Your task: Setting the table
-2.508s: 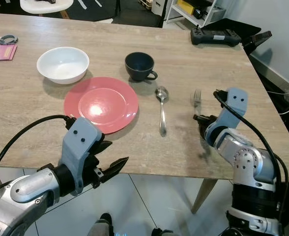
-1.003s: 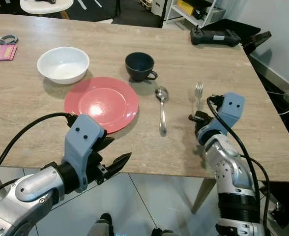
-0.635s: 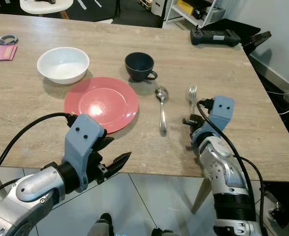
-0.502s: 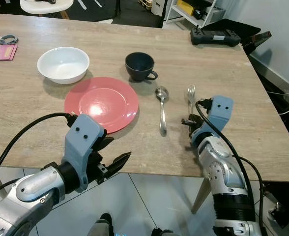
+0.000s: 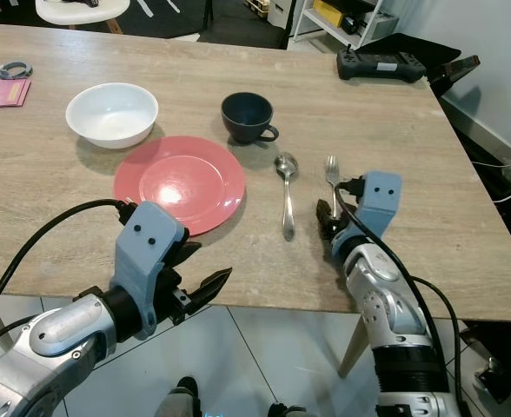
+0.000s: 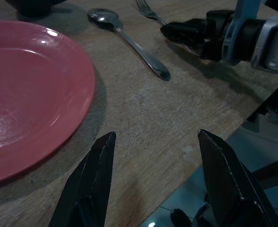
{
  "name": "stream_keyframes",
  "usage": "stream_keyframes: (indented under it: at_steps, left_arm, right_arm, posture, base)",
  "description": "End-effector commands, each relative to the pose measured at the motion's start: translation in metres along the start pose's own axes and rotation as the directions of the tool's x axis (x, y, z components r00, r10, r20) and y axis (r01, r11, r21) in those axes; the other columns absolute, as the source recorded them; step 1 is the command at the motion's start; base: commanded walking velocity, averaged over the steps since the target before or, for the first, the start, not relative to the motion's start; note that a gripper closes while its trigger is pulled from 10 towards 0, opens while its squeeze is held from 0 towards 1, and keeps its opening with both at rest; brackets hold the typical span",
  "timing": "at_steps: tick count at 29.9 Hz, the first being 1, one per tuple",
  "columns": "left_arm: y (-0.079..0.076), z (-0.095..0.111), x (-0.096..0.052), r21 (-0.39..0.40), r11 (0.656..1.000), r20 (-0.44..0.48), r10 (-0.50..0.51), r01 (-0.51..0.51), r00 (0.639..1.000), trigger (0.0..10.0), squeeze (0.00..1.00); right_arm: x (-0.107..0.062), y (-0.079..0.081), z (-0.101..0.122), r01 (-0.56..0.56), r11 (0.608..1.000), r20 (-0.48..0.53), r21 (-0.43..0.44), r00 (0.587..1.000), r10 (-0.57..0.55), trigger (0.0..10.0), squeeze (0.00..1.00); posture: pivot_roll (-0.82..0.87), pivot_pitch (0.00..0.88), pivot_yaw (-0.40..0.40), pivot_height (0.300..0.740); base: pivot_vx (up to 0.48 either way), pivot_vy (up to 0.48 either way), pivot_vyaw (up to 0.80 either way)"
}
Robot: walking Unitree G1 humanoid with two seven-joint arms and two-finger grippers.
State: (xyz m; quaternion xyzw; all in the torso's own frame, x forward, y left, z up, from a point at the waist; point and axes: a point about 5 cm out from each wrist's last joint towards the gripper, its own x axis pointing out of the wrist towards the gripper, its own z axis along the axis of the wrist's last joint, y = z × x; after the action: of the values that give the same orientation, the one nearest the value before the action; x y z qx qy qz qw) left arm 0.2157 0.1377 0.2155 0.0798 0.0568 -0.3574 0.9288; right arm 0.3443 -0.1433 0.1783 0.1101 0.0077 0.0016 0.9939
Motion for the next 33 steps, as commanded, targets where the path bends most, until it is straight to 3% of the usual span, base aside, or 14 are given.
stream_keyframes:
  at_steps: [1,4,7,8,9,11,18,23,26,31,33]
  left_arm:
    - [-0.004,-0.003,0.001,-0.012,1.0,-0.008,-0.022,0.022,1.0,10.0,0.0]
    - [-0.003,-0.003,0.001,-0.014,1.0,-0.005,-0.016,0.016,1.0,10.0,0.0]
    - [-0.002,-0.002,0.002,-0.011,1.0,-0.003,-0.008,0.008,1.0,10.0,0.0]
    - [0.006,-0.002,0.005,-0.013,0.997,0.009,0.074,-0.074,0.997,10.0,0.0]
    - [0.006,-0.002,0.005,-0.013,0.997,0.009,0.074,-0.074,0.997,10.0,0.0]
    - [0.015,-0.004,0.01,-0.032,0.981,0.019,0.192,-0.192,0.981,10.0,0.0]
    - [0.032,-0.01,0.011,-0.058,0.92,0.006,0.388,-0.387,0.922,10.0,0.0]
    - [0.04,-0.01,0.006,-0.064,0.902,0.0,0.428,-0.427,0.904,10.0,0.0]
    - [0.044,-0.016,0.003,-0.085,0.865,-0.021,0.495,-0.495,0.869,10.0,0.0]
    - [0.059,-0.021,-0.001,-0.113,0.768,-0.028,0.632,-0.631,0.774,10.0,0.0]
    - [0.062,-0.02,-0.002,-0.112,0.757,-0.027,0.646,-0.644,0.763,10.0,0.0]
  right_arm:
    - [-0.002,-0.004,0.012,0.008,1.0,0.039,0.022,0.999,-0.009,10.0,0.0]
    - [-0.007,0.002,0.04,-0.061,0.998,0.141,0.028,0.988,0.056,10.0,0.0]
    - [-0.01,0.005,0.049,-0.091,0.996,0.174,0.023,0.981,0.085,10.0,0.0]
    - [-0.02,0.012,0.066,-0.166,0.986,0.248,0.023,0.956,0.155,10.0,0.0]
    - [-0.02,0.012,0.066,-0.166,0.986,0.248,0.023,0.956,0.155,10.0,0.0]
    - [-0.026,0.012,0.073,-0.185,0.981,0.304,0.057,0.939,0.16,10.0,0.0]
    - [-0.027,0.012,0.061,-0.147,0.987,0.3,0.067,0.946,0.12,10.0,0.0]
    - [-0.026,0.014,0.055,-0.154,0.987,0.277,0.051,0.951,0.134,10.0,0.0]
    - [-0.025,0.012,0.053,-0.155,0.987,0.259,0.042,0.956,0.139,10.0,0.0]
    - [-0.024,0.012,0.05,-0.153,0.988,0.254,0.036,0.957,0.139,10.0,0.0]
    - [-0.023,0.012,0.049,-0.153,0.988,0.254,0.034,0.957,0.14,10.0,0.0]
  posture:
    - [0.11,0.173,-0.006,0.74]
    - [0.11,0.168,-0.005,0.74]
    - [0.11,0.168,-0.005,0.74]
    - [0.11,0.164,0.0,0.74]
    - [0.11,0.164,0.0,0.74]
    - [0.11,0.164,0.0,0.74]
    - [0.11,0.148,0.001,0.74]
    - [0.12,0.137,-0.005,0.74]
    - [0.13,0.129,-0.008,0.74]
    - [0.13,0.122,-0.01,0.74]
    - [0.13,0.122,-0.01,0.74]
  base:
    - [0.0,0.0,0.0]
    - [0.0,0.0,0.0]
    - [0.0,0.0,0.0]
    - [0.0,0.0,0.0]
    - [0.0,0.0,0.0]
    - [0.0,0.0,0.0]
    - [0.0,0.0,0.0]
    - [0.0,0.0,0.0]
    - [0.0,0.0,0.0]
    - [0.0,0.0,0.0]
    - [0.0,0.0,0.0]
